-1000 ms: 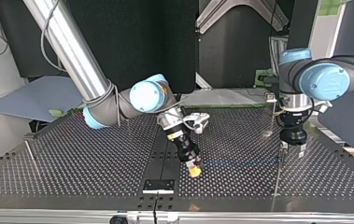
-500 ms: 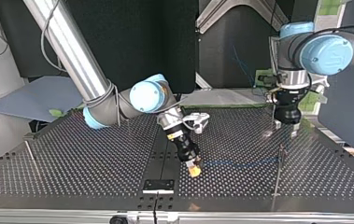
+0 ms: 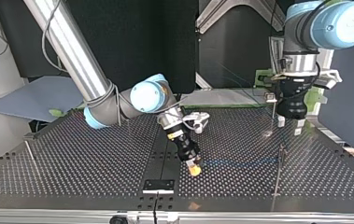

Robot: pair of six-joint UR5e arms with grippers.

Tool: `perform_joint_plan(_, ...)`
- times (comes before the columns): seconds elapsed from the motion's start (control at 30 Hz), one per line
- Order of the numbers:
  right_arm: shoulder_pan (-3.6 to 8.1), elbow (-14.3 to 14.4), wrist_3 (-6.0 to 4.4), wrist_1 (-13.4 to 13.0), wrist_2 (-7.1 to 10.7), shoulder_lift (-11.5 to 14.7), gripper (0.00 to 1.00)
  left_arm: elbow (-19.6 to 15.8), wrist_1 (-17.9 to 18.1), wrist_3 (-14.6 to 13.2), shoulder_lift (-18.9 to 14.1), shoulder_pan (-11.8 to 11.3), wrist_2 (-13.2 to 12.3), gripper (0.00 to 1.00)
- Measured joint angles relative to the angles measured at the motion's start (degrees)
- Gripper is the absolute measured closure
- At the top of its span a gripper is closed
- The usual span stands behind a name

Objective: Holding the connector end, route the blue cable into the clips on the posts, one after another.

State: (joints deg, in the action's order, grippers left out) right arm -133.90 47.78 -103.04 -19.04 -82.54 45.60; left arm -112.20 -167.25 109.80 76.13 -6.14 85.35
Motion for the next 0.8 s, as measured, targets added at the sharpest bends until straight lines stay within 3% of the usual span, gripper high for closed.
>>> perform_joint_plan(0.53, 0.15, 0.00, 0.18, 0.24, 0.00, -0.25, 1.00, 0.77, 2.35, 0.10, -0.84, 0.07, -2.00, 0.00)
perform_joint_plan(0.8, 0.29, 0.01, 0.25, 0.27, 0.00, -0.54, 1.00, 3.32, -0.65, 0.37, 0.64, 0.18, -1.70, 0.00)
